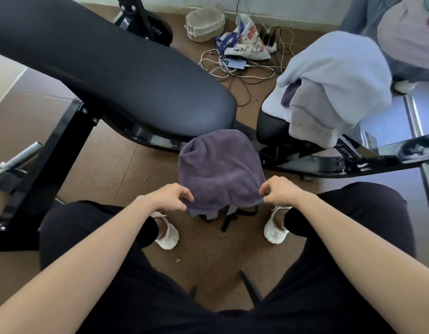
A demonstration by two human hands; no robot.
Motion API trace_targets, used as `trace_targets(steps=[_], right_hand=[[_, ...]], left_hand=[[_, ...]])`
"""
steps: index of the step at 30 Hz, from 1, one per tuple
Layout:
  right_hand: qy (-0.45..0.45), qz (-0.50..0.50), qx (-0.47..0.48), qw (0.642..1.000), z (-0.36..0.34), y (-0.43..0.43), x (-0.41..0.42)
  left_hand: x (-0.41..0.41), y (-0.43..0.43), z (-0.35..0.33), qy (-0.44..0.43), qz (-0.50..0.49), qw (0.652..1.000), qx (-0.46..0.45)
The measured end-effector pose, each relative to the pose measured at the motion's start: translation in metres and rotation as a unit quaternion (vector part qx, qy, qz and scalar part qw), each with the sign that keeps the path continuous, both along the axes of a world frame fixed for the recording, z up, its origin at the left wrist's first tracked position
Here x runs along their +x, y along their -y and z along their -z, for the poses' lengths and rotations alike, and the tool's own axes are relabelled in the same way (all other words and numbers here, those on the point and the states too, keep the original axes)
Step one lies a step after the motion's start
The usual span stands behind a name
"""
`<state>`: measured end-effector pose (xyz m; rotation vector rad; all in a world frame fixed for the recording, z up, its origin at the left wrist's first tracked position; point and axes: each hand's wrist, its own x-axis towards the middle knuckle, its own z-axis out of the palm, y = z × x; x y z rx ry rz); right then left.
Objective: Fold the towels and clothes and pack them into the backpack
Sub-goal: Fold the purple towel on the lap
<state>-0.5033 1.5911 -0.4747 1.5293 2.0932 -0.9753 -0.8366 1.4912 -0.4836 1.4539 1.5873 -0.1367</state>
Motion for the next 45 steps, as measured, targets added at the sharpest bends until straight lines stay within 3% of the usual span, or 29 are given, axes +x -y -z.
trace_targets(steps=[3,6,8,13,16,20,26,31,35,40,42,45], right_hand=[[-0.023,0.042,0.004,0.999,-0.001,-0.021,-0.010],[-0.114,0.138,0.065,0.982,-0.003,-0.053,-0.027],[-0.157,0.171,0.087,0.969,-0.001,-0.076,-0.041],[-0.195,0.242,0.038,0.950,0.020,-0.115,-0.075],[-0.227,0.308,-0.019,0.924,0.034,-0.128,-0.091],[-0.261,0.360,-0.020,0.895,0.045,-0.139,-0.100],[-0.317,0.468,-0.056,0.823,0.030,-0.144,-0.096],[-0.319,0.354,-0.024,0.879,0.023,-0.133,-0.079],[-0.273,0.231,0.056,0.932,0.021,-0.125,-0.060],[-0.188,0.130,0.105,0.968,0.013,-0.121,-0.047],[-0.177,0.136,0.143,0.964,0.008,-0.120,-0.049],[-0.175,0.194,0.194,0.946,0.007,-0.118,-0.053]], left_hand=[[-0.012,-0.022,-0.004,-0.019,-0.033,0.998,0.052],[-0.028,-0.052,-0.001,-0.021,-0.203,0.966,0.159],[-0.039,-0.074,0.005,0.006,-0.304,0.937,0.172],[-0.032,-0.106,0.030,0.148,-0.439,0.876,0.133],[-0.018,-0.117,0.037,0.179,-0.455,0.866,0.100],[-0.014,-0.127,0.030,0.221,-0.524,0.822,0.018],[-0.016,-0.126,0.022,0.221,-0.517,0.826,-0.037],[-0.015,-0.116,0.014,0.316,-0.431,0.839,-0.105],[-0.021,-0.106,0.003,0.347,-0.373,0.856,-0.092],[-0.031,-0.093,-0.004,0.341,-0.323,0.880,-0.062],[-0.029,-0.093,-0.006,0.350,-0.385,0.854,-0.008],[-0.026,-0.092,-0.003,0.390,-0.542,0.737,0.103]])
